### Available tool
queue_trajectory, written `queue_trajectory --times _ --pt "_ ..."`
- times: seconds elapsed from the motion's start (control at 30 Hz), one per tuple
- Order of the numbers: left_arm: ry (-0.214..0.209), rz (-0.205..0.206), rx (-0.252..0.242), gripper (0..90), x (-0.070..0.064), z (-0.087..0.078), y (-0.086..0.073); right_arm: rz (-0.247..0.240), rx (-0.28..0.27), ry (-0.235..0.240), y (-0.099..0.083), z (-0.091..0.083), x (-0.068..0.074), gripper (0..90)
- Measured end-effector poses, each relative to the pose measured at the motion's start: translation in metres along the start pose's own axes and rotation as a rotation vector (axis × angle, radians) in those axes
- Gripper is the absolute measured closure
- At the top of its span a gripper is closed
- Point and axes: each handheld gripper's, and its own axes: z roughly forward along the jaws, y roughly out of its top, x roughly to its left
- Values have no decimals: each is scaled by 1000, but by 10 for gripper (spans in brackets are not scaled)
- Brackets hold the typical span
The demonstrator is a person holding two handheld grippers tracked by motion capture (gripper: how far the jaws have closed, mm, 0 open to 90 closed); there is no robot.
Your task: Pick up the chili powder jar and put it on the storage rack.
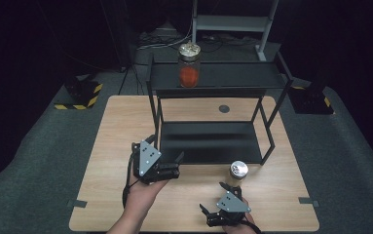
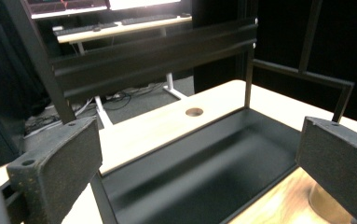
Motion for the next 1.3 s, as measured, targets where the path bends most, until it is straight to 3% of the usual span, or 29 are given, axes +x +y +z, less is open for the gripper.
queue_trajectory --times 0.23,0.43,0.73,0.87,1.03,1.2,1.3 --pt "0 -10 43 4 1 -3 -25 -2 -1 0 0 0 0 0" --pt "9 -19 84 4 -1 -7 -58 -2 -1 -2 0 0 1 0" --pt "16 1 167 4 0 -10 -94 -4 -7 -7 -1 -1 2 0" --pt "15 30 211 4 0 -9 -104 -10 -8 -10 -1 -1 3 0" --pt "3 34 254 4 1 -6 -110 -15 -9 -10 -1 -1 3 0" --pt "-5 114 294 4 -5 -6 -107 -22 -6 -12 -1 -1 4 0" --pt "3 134 296 5 -8 -9 -108 -27 -11 -11 -2 -1 5 0"
